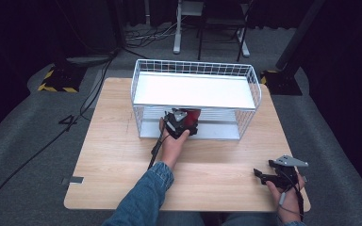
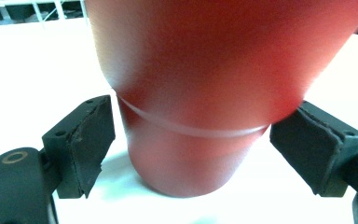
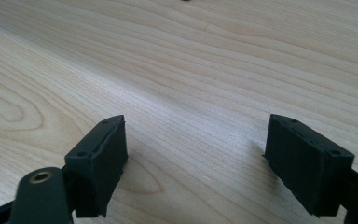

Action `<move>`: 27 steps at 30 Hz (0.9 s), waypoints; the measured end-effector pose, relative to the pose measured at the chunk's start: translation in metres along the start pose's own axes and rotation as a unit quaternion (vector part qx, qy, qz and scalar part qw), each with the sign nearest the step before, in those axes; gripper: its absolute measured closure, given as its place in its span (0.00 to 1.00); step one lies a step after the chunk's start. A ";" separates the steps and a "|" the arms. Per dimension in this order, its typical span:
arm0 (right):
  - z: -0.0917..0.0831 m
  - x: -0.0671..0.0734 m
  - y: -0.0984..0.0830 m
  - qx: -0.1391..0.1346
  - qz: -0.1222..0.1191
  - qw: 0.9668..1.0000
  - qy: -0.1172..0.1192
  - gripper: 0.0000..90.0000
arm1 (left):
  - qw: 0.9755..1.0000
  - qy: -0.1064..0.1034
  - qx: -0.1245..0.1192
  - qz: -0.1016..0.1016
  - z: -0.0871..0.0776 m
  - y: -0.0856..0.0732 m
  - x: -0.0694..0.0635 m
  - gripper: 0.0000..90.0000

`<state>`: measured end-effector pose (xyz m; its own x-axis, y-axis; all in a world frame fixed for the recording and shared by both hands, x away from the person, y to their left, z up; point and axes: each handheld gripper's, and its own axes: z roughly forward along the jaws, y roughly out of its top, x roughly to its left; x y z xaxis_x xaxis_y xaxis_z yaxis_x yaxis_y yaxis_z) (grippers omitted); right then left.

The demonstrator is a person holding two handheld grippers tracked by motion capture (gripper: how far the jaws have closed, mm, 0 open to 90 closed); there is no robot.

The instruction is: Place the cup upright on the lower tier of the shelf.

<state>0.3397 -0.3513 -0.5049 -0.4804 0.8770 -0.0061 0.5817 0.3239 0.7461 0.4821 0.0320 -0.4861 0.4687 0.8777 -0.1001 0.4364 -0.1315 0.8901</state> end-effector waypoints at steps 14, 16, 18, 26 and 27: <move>0.001 -0.001 0.001 -0.001 -0.004 1.000 0.006 0.23 | 1.000 -0.012 0.008 -0.009 -0.040 -0.007 0.001 0.17; 0.002 -0.001 0.002 -0.001 -0.005 1.000 0.007 0.23 | 1.000 -0.015 0.006 -0.009 -0.044 -0.008 0.002 0.17; 0.003 -0.001 0.003 -0.001 -0.007 1.000 0.008 0.23 | 1.000 -0.017 0.005 -0.009 -0.052 -0.009 0.002 0.17; 0.003 0.000 0.002 -0.002 -0.011 1.000 0.010 0.24 | 0.999 -0.037 -0.006 0.024 -0.096 -0.011 0.006 0.17; 0.003 -0.001 0.002 -0.002 -0.011 1.000 0.010 0.24 | 0.999 -0.039 -0.009 0.027 -0.101 -0.011 0.006 0.17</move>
<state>0.3432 -0.3499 -0.5049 -0.5065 0.8622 -0.0086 0.5688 0.3416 0.7481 0.4025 0.0853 -0.4521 0.5497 0.8309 -0.0862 0.3953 -0.1678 0.9031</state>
